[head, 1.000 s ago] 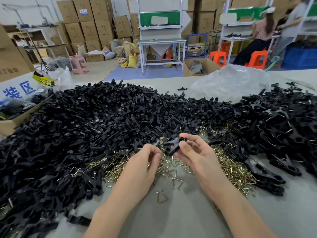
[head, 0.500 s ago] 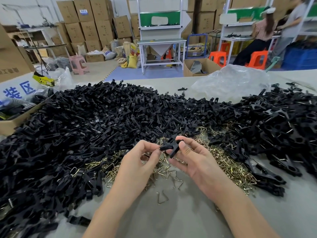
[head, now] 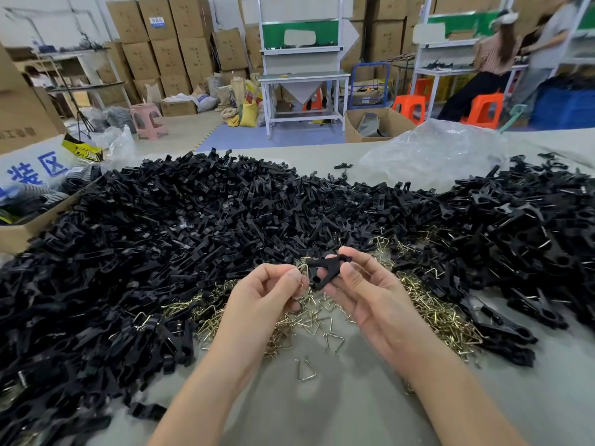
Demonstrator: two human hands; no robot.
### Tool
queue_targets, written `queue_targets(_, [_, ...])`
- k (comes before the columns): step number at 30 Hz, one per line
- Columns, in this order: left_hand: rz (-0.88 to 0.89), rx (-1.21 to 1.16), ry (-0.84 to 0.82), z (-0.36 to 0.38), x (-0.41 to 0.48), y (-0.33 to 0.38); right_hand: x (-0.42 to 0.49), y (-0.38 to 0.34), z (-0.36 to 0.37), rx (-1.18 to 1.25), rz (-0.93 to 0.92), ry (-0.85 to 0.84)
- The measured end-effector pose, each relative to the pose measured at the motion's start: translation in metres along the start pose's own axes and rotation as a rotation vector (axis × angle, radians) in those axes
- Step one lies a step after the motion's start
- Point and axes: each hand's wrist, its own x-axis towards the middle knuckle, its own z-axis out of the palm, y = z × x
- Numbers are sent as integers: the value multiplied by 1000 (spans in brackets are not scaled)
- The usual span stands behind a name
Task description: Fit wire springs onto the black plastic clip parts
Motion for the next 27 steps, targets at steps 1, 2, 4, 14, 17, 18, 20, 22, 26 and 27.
queue_targets(1, [-15, -42, -9, 2, 0, 0, 0, 1, 0, -5, 1, 0])
queue_targets(2, [-31, -80, -18, 4, -1, 1, 0, 2, 0, -11, 1, -4])
queue_targets(4, [-61, -162, -28, 7, -3, 1, 1, 3, -1, -1, -2, -15])
queue_targets(14, [-161, -339, 50, 14, -4, 1, 3, 12, -1, -115, -89, -15])
queue_targets(17, [-173, -342, 4, 15, -5, 1, 4, 13, -3, -158, -108, -31])
queue_targets(18, [-178, -349, -2, 16, -5, 1, 4, 13, -4, -166, -112, -39])
queue_targets(20, [-187, -371, -3, 17, -5, 0, 3, 14, -4, -183, -119, -55])
queue_targets(22, [-204, -350, 2, 17, -5, -1, 3, 14, -5, -206, -126, -79])
queue_targets(26, [-212, -206, -42, 15, -4, -4, 4, 13, -7, -268, -130, -102])
queue_targets(27, [-206, -177, -64, 14, -3, -3, 4, 13, -8, -282, -122, -102])
